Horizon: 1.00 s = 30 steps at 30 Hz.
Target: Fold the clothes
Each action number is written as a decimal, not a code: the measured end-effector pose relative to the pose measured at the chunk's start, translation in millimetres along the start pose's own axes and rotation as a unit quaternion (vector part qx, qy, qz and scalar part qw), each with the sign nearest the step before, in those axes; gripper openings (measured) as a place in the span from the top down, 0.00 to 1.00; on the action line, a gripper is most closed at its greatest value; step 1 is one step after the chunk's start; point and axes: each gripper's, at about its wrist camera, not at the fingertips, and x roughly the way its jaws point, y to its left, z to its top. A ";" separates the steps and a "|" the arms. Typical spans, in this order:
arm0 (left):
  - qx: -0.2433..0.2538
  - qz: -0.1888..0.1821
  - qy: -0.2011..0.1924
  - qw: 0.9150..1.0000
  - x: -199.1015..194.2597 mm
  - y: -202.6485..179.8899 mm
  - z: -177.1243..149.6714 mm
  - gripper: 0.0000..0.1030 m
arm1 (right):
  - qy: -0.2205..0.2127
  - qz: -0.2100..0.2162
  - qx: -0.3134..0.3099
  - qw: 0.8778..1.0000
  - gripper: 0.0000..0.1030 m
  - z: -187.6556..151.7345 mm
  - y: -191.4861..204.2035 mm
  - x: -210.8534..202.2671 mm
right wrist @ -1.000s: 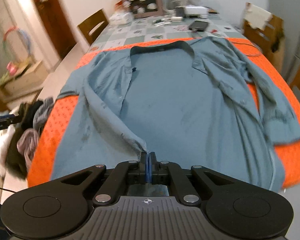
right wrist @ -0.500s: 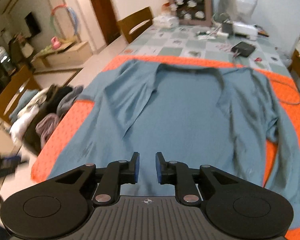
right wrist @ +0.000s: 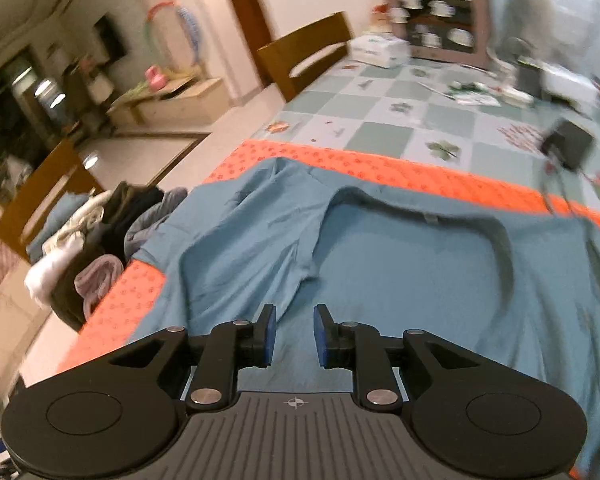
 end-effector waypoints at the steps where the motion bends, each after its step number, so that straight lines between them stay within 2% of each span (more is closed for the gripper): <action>1: -0.019 0.028 -0.002 0.999 -6.0 -5.9 -6.1 0.49 | 0.002 0.007 0.004 1.000 0.78 2.5 -5.3 10.0; 3: -0.063 0.083 -0.003 0.995 -19.4 -16.9 -18.5 0.49 | 0.012 0.026 0.020 0.999 0.78 7.8 -19.2 36.7; 5: -0.109 0.122 0.003 0.987 -33.5 -24.6 -28.8 0.49 | 0.021 0.035 0.035 0.999 0.78 9.3 -28.3 60.5; 10: -0.145 0.166 0.027 0.975 -59.1 -40.8 -48.8 0.49 | 0.043 0.058 0.083 0.994 0.78 3.0 -40.2 104.4; 14: -0.161 0.183 0.032 0.969 -72.7 -49.9 -56.0 0.49 | 0.060 0.090 0.128 0.986 0.69 -2.8 -45.7 125.7; 16: -0.167 0.186 0.034 0.968 -75.6 -54.3 -57.5 0.49 | 0.052 0.099 0.136 0.984 0.67 -2.2 -44.6 128.9; 17: -0.167 0.187 0.035 0.967 -75.7 -56.9 -57.7 0.48 | 0.054 0.101 0.132 0.985 0.69 -0.9 -42.8 130.8; 19: -0.164 0.189 0.043 0.967 -74.4 -61.9 -58.6 0.47 | 0.057 0.107 0.124 0.985 0.90 1.8 -39.1 134.5; 20: -0.163 0.190 0.047 0.967 -73.0 -63.9 -59.1 0.47 | 0.062 0.112 0.120 0.984 0.95 3.9 -37.7 135.7; 27: -0.163 0.187 0.060 0.967 -66.8 -71.3 -61.3 0.47 | 0.000 0.104 0.102 0.989 0.95 31.7 -56.8 88.4; 30: -0.169 0.181 0.060 0.967 -65.6 -73.6 -61.0 0.47 | -0.001 0.085 0.074 0.994 0.95 42.2 -74.1 72.7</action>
